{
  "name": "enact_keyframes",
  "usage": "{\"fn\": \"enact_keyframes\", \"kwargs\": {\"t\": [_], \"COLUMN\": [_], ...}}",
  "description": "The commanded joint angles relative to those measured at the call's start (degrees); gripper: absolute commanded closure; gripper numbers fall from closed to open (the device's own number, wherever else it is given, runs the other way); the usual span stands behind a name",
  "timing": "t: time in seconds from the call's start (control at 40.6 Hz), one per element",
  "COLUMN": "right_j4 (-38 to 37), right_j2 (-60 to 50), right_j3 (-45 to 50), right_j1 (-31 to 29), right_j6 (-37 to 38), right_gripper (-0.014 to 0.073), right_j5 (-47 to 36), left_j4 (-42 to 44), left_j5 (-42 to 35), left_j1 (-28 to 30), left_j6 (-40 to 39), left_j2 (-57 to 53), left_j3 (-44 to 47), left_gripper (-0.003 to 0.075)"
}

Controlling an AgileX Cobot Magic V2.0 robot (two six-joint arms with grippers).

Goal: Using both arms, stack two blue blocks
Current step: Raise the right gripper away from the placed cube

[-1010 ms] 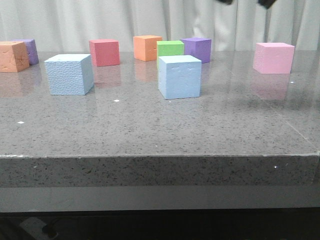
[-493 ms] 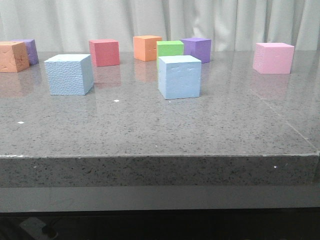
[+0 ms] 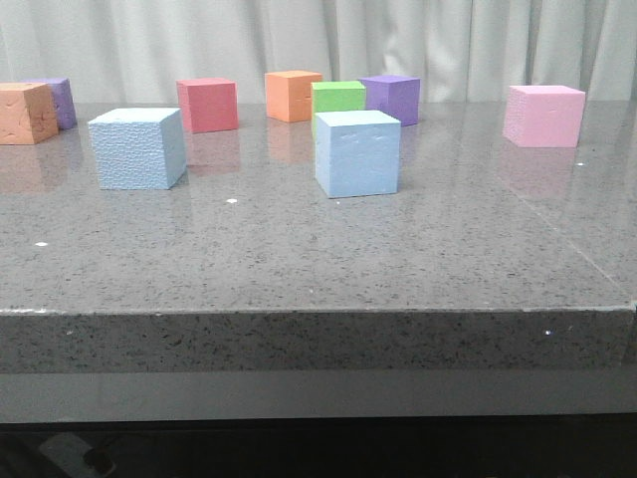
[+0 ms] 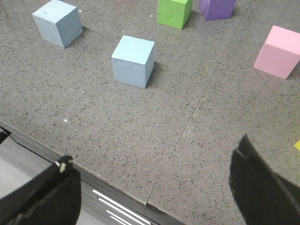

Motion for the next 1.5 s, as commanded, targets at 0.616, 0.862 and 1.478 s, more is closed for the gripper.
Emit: {"fn": "enact_keyframes", "kwargs": {"t": [0.616,0.862,1.478], "right_j4": [0.99,0.99,0.99], "right_j2": [-0.16,-0.16,-0.16], "right_j3": [-1.20,-1.20,-1.20], "right_j1": [-0.22,-0.22,-0.22], "right_j6": [-0.58,-0.58,-0.58], "right_gripper": [-0.0053,-0.0053,-0.0053], "right_j5": [-3.44,-3.44,-3.40], "left_j4": [-0.56,-0.46,-0.13], "left_j5": [-4.94,-4.46,7.18], "left_j1": [-5.25,-15.09,-16.09], "left_j6": [0.77,3.92,-1.24], "left_j2": [6.00,17.14,58.39], "left_j3": [-6.63,-13.24,-41.07], "left_gripper": [0.0113,0.0115,0.0121]}}
